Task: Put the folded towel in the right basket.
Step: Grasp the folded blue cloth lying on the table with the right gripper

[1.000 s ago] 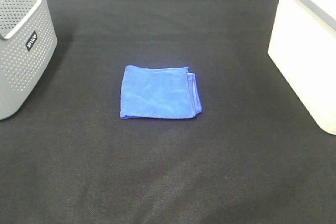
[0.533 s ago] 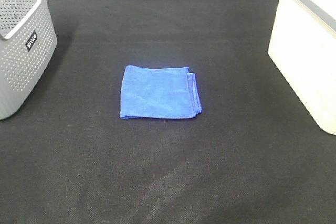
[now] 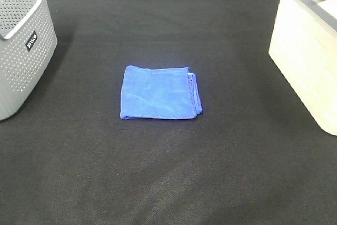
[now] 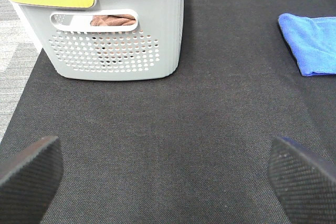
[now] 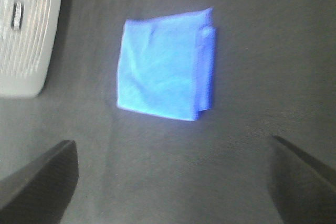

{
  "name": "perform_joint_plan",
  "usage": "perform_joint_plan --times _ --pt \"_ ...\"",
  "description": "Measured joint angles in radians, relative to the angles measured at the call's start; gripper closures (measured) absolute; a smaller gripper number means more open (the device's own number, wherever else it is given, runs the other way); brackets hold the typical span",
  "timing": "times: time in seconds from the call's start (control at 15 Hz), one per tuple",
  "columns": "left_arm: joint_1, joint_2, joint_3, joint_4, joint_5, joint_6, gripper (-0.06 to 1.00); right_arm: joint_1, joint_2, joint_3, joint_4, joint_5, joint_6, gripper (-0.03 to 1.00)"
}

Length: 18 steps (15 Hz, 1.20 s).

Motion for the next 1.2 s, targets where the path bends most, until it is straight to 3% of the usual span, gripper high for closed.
perform_joint_plan --times 0.13,0.4,0.93,1.2 --pt "0.0 0.0 0.0 0.0 0.0 0.0 -0.04 0.073 0.152 0.0 0.042 -0.065 0.0 0.05" --pt "0.0 0.0 0.0 0.001 0.0 0.0 -0.04 0.081 0.421 -0.095 0.098 -0.088 -0.044 0.05" --pt "0.0 0.0 0.0 0.004 0.0 0.0 -0.04 0.077 0.83 -0.44 0.083 -0.011 -0.051 0.06" --pt "0.0 0.0 0.0 0.007 0.0 0.0 -0.04 0.055 0.874 -0.453 0.073 -0.007 -0.051 0.06"
